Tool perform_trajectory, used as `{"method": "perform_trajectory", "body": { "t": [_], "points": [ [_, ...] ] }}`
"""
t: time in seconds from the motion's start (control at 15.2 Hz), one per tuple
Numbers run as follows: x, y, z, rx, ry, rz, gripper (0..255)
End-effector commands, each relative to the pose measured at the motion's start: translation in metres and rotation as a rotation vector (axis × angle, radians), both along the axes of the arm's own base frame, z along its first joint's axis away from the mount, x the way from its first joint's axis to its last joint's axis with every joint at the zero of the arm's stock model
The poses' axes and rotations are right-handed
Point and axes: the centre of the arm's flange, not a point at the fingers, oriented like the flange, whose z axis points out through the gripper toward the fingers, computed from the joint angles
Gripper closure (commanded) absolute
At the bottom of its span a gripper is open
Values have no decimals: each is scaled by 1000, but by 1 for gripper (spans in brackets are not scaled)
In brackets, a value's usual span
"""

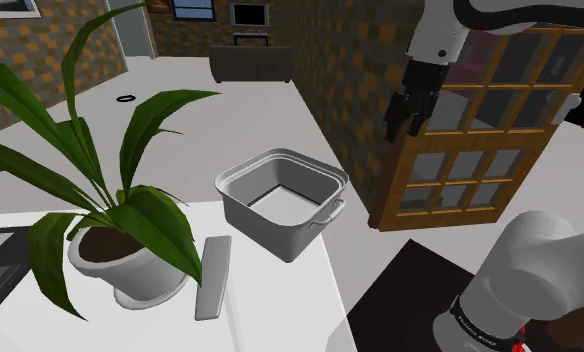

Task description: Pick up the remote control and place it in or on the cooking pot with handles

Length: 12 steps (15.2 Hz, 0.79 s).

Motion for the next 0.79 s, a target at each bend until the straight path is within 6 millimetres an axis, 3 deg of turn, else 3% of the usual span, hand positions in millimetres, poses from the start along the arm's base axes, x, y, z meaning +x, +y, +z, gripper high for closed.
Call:
{"method": "perform_trajectory", "body": {
  "t": [0.0, 0.73],
  "points": [
    [0, 0, 0, 0, 0, 0, 0],
    [16, 137, -58, -27, 12, -129, 0]
  ]
}}
